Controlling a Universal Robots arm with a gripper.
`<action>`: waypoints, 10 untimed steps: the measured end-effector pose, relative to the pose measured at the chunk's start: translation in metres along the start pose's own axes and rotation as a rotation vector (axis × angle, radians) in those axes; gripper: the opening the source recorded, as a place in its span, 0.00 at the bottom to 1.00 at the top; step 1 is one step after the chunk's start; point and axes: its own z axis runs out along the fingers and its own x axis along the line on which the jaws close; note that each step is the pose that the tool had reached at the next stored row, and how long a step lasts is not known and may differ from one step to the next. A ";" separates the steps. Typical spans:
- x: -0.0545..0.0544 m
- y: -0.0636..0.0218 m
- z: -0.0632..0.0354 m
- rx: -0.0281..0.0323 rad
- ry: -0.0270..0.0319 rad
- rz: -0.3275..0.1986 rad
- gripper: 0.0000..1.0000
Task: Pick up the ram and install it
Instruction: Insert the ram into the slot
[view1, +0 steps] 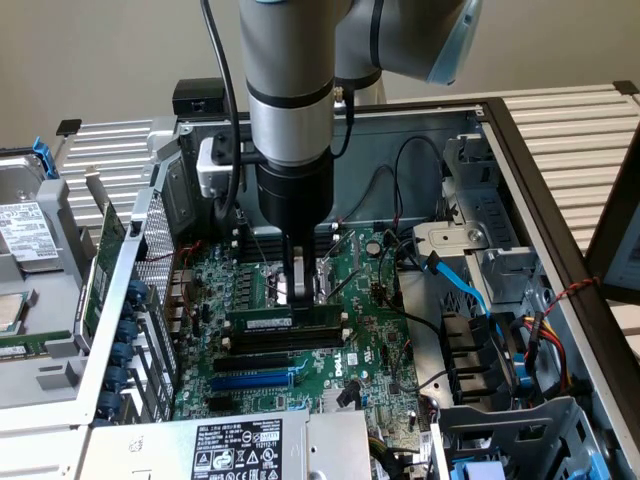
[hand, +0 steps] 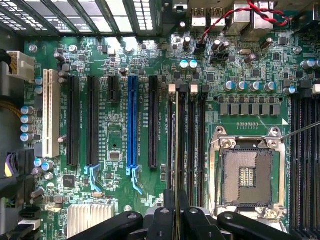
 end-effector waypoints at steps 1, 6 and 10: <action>0.000 0.0001 0.0003 0.0000 0.0000 0.000 0.14; 0.000 0.0005 0.0016 0.0000 0.0000 -0.001 0.14; 0.000 0.0006 0.0031 0.0000 0.0001 -0.001 0.14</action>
